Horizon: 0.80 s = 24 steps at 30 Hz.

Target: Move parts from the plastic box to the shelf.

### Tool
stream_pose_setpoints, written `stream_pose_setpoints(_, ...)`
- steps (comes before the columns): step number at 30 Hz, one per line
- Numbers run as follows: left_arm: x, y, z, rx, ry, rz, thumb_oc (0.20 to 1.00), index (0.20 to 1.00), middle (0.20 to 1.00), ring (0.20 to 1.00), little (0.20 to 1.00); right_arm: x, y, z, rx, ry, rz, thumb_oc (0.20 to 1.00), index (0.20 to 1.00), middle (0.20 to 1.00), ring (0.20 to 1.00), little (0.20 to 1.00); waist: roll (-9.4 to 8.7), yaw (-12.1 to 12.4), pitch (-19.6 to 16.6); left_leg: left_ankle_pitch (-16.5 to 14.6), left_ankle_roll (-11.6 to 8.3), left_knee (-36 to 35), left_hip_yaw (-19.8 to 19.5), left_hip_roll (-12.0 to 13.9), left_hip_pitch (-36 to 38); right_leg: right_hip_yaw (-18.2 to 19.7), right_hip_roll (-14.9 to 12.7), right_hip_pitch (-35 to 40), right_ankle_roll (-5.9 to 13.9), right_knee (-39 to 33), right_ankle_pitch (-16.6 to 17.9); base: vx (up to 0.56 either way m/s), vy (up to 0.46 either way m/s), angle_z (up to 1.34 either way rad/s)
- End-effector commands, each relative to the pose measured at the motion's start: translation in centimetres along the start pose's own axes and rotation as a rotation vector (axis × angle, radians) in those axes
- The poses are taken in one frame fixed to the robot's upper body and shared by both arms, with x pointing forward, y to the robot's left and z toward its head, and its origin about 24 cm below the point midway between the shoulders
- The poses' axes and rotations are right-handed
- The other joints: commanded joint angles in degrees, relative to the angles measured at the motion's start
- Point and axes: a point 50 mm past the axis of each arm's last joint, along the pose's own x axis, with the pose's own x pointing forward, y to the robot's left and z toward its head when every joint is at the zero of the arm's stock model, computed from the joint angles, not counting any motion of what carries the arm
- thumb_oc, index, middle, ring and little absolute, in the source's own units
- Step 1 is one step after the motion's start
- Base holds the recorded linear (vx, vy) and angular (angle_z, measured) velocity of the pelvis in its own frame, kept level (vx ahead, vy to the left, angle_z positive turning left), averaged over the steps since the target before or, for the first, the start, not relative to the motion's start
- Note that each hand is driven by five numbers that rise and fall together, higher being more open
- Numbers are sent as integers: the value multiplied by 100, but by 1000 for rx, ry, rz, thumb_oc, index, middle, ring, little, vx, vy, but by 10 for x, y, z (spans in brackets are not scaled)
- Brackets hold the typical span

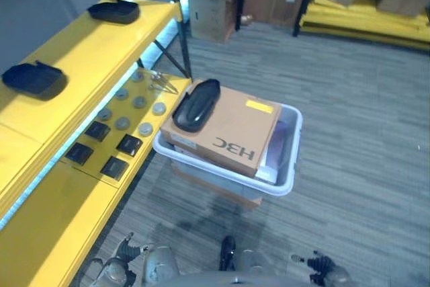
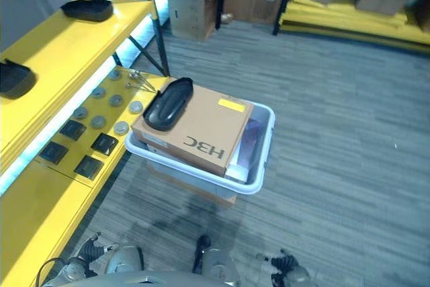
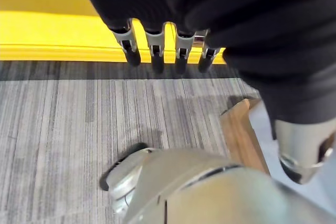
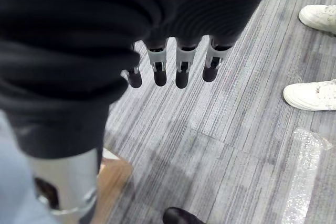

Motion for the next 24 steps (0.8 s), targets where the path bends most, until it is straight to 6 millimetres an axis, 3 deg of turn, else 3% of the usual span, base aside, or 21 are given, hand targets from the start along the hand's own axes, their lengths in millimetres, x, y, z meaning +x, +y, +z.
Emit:
stream_pose_setpoints(1,6,21,11,-9,-36,65,1000,1000,1000,1000,1000,-1,-8,-4,43,23,-36,1000,1000,1000,1000,1000,-5,148,350,354,270,208,48,-80,-67,134,-704,265,803,-294,253,89,131,-40)
stream_pose_setpoints(4,6,27,12,-13,-45,79,1000,1000,1000,1000,1000,-1,-5,-3,86,16,-21,1000,1000,1000,1000,1000,-12,138,309,-242,420,-34,66,-243,232,105,-908,125,910,0,178,81,157,-61)
stream_pose_setpoints(8,5,34,11,-35,-47,115,1000,1000,1000,1000,1000,-4,9,-7,138,-2,17,1000,1000,1000,1000,1000,11,176,256,-428,507,-160,75,-429,369,74,-1057,43,1035,128,188,81,104,-16)
stream_pose_setpoints(12,4,35,14,-12,-80,123,1000,1000,1000,1000,1000,-5,21,7,173,-52,34,1000,1000,1000,1000,1000,12,220,271,-472,628,-299,76,-525,412,125,-1114,-46,1108,172,237,32,39,7)
stream_pose_setpoints(15,4,35,16,9,-90,114,1000,1000,1000,1000,1000,-6,19,16,231,-94,22,1000,1000,1000,1000,1000,24,239,252,-447,674,-516,144,-561,522,103,-1112,0,1150,86,274,50,28,-2)
stream_pose_setpoints(20,-1,28,6,31,-80,107,1000,1000,1000,1000,1000,-14,-9,79,536,-344,-117,1000,1000,1000,1000,1000,-14,268,209,-399,716,-691,234,-551,603,79,-1105,32,1173,5,320,53,9,2)
stream_pose_setpoints(24,-7,26,-6,14,-59,116,1000,1000,1000,1000,1000,-44,-53,133,708,-646,-375,1000,1000,1000,1000,1000,-33,269,200,-382,728,-755,304,-540,589,54,-1101,24,1192,-33,324,10,18,-6)
